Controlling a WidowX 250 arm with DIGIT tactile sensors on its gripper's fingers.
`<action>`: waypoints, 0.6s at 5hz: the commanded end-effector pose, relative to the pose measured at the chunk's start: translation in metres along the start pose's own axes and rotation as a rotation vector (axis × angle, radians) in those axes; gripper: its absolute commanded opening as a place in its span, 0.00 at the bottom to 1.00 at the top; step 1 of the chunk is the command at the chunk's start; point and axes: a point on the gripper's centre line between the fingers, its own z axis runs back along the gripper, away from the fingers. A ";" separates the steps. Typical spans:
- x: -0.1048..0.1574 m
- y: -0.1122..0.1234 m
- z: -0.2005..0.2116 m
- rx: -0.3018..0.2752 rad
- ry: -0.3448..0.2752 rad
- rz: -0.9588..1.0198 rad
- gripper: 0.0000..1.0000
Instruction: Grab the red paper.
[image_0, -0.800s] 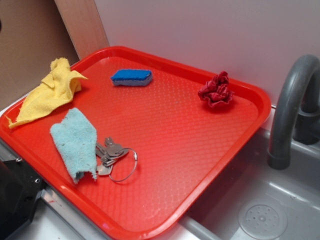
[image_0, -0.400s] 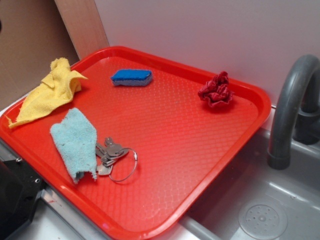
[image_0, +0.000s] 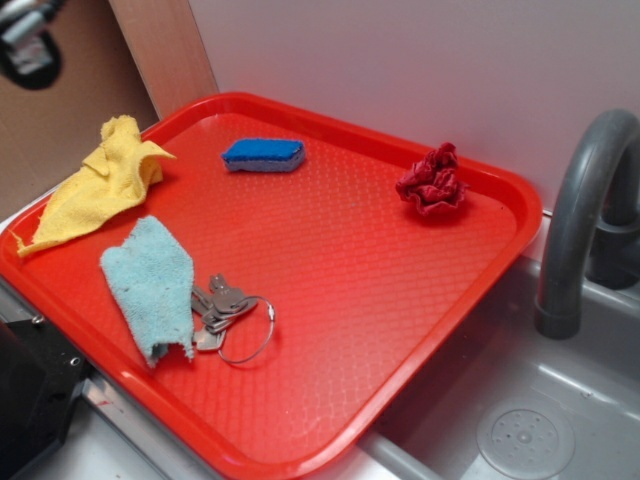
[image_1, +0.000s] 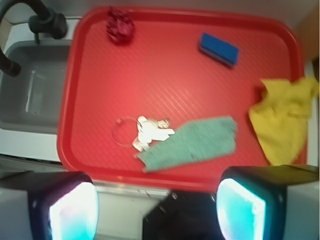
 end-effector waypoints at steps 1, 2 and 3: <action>0.094 0.003 -0.011 -0.053 -0.117 0.148 1.00; 0.127 0.025 -0.024 -0.041 -0.143 0.232 1.00; 0.151 0.024 -0.059 -0.022 -0.123 0.226 1.00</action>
